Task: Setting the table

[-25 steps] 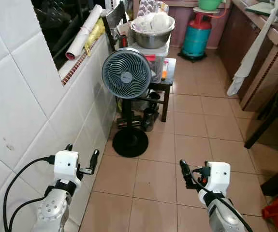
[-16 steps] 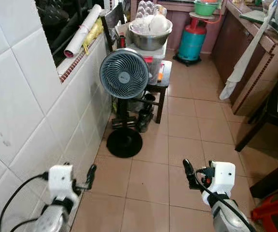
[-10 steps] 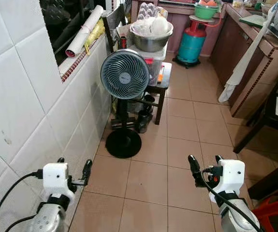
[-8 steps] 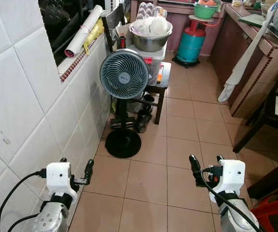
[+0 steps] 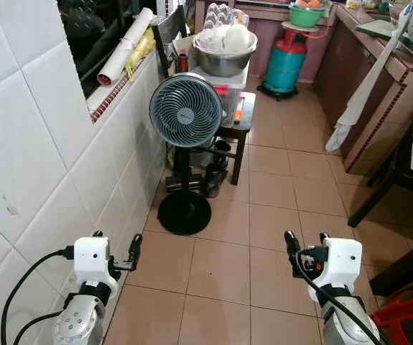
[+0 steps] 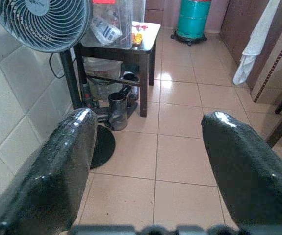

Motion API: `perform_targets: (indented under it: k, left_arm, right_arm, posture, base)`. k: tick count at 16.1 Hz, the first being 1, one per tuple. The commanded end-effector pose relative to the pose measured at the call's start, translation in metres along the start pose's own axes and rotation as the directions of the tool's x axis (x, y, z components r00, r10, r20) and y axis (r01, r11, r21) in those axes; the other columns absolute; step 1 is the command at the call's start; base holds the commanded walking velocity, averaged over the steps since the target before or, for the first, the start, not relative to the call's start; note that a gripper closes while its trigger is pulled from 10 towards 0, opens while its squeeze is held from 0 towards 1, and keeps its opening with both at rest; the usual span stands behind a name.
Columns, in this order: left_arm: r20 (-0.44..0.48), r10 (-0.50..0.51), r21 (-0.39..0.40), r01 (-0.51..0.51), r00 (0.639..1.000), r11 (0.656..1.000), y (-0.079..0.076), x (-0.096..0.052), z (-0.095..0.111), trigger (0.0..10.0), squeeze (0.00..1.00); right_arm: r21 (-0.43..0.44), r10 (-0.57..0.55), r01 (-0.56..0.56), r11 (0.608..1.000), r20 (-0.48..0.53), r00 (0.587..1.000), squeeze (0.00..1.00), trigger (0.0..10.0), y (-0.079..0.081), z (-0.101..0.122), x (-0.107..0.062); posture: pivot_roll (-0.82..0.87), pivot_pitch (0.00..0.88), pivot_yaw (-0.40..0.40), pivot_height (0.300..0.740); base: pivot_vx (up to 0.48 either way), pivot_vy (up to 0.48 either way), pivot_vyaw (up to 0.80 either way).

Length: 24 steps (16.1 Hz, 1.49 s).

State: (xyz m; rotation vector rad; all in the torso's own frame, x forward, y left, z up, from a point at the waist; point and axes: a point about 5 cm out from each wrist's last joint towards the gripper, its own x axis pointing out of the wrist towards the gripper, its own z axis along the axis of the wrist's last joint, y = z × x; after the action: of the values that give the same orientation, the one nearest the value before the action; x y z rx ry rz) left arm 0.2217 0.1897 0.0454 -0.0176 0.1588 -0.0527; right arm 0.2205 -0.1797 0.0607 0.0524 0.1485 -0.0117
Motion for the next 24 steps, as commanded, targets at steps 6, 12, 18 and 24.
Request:
perform_targets:
  k: [6,12,18,24]
  left_arm:
    - [-0.007,-0.038,0.020,0.038,0.999,0.999,-0.005,0.004,0.000,10.0,0.00]
    - [-0.006,-0.103,-0.011,0.103,0.995,0.995,-0.011,0.004,0.002,10.0,0.00]
    - [-0.011,-0.158,-0.037,0.157,0.987,0.987,-0.012,0.003,0.002,10.0,0.00]
    - [-0.016,-0.194,-0.062,0.193,0.981,0.979,-0.014,0.002,0.001,10.0,0.00]
  right_arm:
    - [0.001,-0.024,0.024,1.000,-0.012,1.000,1.00,10.0,-0.005,-0.002,-0.002]
    - [0.001,0.005,-0.005,1.000,-0.006,1.000,0.00,10.0,0.001,0.001,-0.002]
    - [0.004,0.005,-0.005,1.000,-0.033,0.999,0.00,10.0,0.001,-0.003,0.000]
    - [-0.004,0.013,-0.013,1.000,-0.039,0.999,0.00,10.0,0.003,-0.004,0.000]
  posture:
    - [0.08,0.000,-0.036,0.740]
    - [0.08,0.000,-0.037,0.740]
    - [0.09,0.000,-0.039,0.740]
    - [0.08,0.000,-0.037,0.740]
  base:
    - [0.000,0.000,0.00]
    - [0.000,0.000,0.00]
    - [0.041,0.000,-0.65]
    - [0.348,0.000,-0.80]
